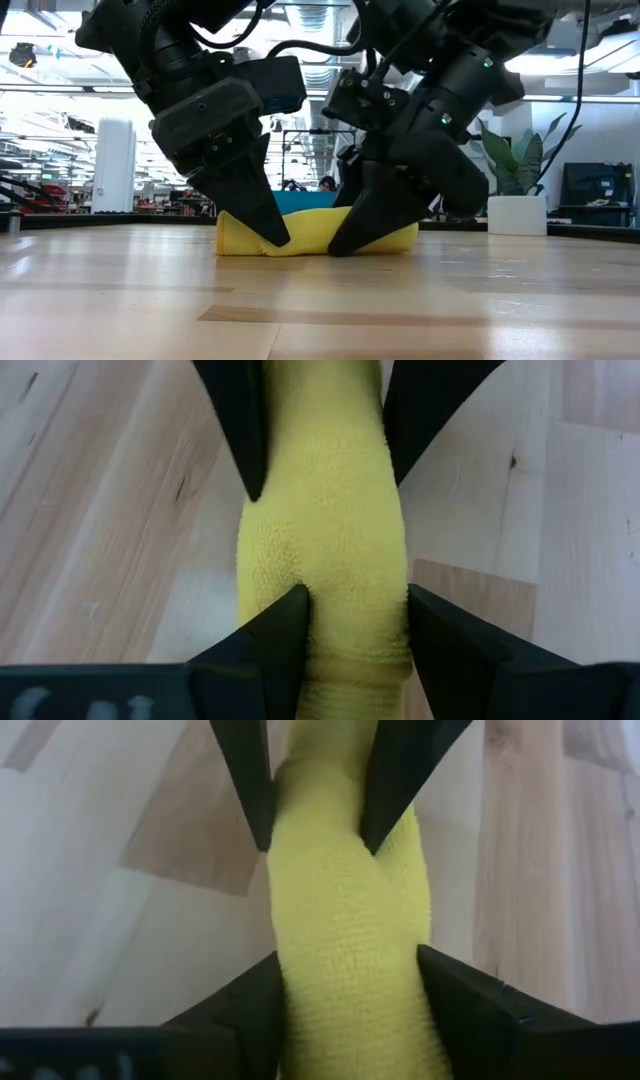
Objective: Roll microfiber towels into tight, uniform cylinder then place into a basket
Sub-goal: Put the rolled yellow towel into the blue bin
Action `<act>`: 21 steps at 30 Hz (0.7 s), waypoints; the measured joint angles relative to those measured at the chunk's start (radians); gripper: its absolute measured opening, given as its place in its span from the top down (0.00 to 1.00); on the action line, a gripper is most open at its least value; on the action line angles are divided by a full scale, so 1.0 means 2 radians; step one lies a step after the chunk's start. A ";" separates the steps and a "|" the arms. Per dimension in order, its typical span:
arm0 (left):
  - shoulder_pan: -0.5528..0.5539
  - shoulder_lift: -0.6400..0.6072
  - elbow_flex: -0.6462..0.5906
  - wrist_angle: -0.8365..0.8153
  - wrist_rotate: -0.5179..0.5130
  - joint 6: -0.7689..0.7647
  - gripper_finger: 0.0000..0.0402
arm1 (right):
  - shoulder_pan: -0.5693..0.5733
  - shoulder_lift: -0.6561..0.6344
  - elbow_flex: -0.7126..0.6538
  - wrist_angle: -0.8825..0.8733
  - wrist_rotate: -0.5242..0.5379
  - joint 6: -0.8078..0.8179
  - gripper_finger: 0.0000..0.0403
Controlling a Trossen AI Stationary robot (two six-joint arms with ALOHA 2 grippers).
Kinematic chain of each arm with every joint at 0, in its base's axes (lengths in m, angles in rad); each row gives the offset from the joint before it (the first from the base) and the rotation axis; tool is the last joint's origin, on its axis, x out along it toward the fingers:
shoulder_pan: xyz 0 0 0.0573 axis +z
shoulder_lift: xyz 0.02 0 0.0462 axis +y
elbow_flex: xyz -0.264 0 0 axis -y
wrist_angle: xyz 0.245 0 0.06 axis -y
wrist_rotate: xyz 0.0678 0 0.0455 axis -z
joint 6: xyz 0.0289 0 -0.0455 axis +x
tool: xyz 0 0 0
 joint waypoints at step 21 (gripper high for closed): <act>-0.038 -0.151 -0.001 -0.169 0.005 -0.011 0.61 | -0.016 -0.021 0.005 -0.060 -0.002 0.032 0.88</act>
